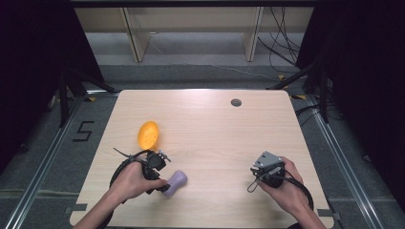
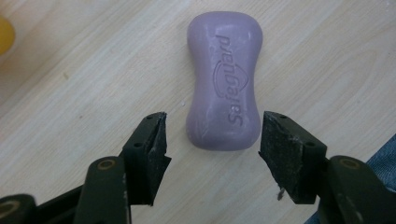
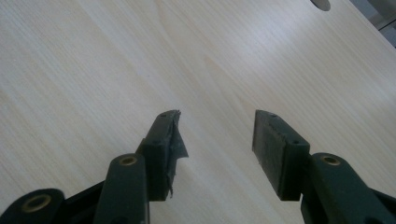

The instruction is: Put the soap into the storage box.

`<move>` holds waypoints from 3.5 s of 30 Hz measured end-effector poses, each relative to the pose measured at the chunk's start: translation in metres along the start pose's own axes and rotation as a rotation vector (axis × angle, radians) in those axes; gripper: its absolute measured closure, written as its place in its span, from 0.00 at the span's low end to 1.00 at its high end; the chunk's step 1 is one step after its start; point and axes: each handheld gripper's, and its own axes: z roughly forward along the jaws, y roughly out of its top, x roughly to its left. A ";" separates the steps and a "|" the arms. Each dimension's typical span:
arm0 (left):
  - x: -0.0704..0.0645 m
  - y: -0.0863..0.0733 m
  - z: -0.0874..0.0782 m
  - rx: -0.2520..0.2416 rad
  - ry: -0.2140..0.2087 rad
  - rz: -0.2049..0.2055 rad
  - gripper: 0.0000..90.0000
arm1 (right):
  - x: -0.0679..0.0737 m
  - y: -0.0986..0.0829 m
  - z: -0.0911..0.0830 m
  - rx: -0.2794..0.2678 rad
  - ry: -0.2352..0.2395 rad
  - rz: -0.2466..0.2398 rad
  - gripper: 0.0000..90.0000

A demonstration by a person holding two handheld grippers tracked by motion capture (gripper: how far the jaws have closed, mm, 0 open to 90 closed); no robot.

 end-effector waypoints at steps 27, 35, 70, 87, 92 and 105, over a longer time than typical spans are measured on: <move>-0.012 0.042 0.042 0.182 0.021 0.023 0.44 | 0.001 0.000 -0.001 0.006 0.014 0.005 0.56; -0.011 0.042 0.046 0.210 0.021 0.014 0.43 | 0.001 0.000 0.000 0.007 0.011 0.010 0.56; -0.010 0.042 0.057 0.267 0.027 -0.023 0.51 | 0.001 0.001 0.001 -0.009 0.011 -0.009 0.56; -0.012 0.039 0.054 0.226 0.035 -0.026 0.52 | 0.003 0.002 0.000 0.001 0.018 0.006 0.56; -0.012 0.040 0.048 0.202 0.043 -0.036 0.52 | 0.002 0.002 0.000 -0.004 0.015 -0.004 0.56; 0.000 0.034 0.037 0.156 0.041 -0.136 0.53 | 0.001 0.003 0.001 -0.009 0.015 -0.012 0.56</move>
